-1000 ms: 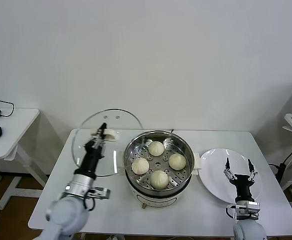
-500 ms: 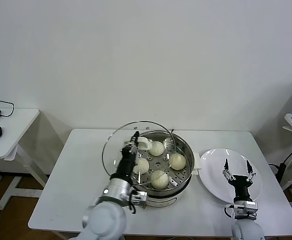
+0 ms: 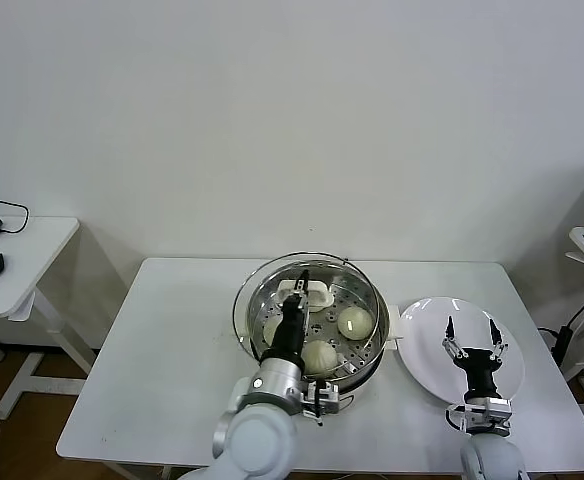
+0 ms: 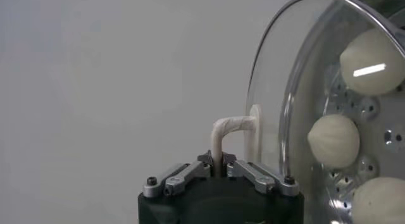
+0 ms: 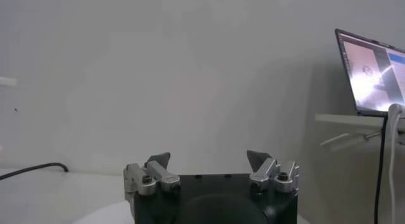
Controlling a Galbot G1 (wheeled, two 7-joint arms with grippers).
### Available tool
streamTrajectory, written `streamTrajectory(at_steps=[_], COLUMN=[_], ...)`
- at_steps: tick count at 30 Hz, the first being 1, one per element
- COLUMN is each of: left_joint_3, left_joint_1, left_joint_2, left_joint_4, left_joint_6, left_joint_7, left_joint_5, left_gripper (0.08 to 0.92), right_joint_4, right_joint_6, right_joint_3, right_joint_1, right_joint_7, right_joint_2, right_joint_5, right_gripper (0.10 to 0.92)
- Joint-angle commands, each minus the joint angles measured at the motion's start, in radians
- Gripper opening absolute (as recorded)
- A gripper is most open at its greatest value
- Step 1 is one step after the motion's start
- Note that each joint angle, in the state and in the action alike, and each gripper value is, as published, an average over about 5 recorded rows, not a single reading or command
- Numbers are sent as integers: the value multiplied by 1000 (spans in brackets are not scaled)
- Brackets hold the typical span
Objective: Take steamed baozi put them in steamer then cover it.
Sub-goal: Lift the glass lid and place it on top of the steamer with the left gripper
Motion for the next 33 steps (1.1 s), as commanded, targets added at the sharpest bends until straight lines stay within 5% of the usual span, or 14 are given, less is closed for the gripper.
streamTrajectory(at_steps=[1,33], left_joint_3=[46,39], left_joint_1=[-28,-8], left_joint_2=[-84,-140], left_joint_4=[97,206], left_joint_6=[30,16], left_joint_7=[23,-48], left_joint_5=[88,146], left_gripper=[189,189], right_joint_4=[-3,-9], right_joint_6=[-19,-16], right_joint_3=[-7,-2], right_joint_1=[10,14], right_joint_7=[0,-3], right_joint_2=[3,1], right_joint_5=[-1,0], right_gripper=[823,823])
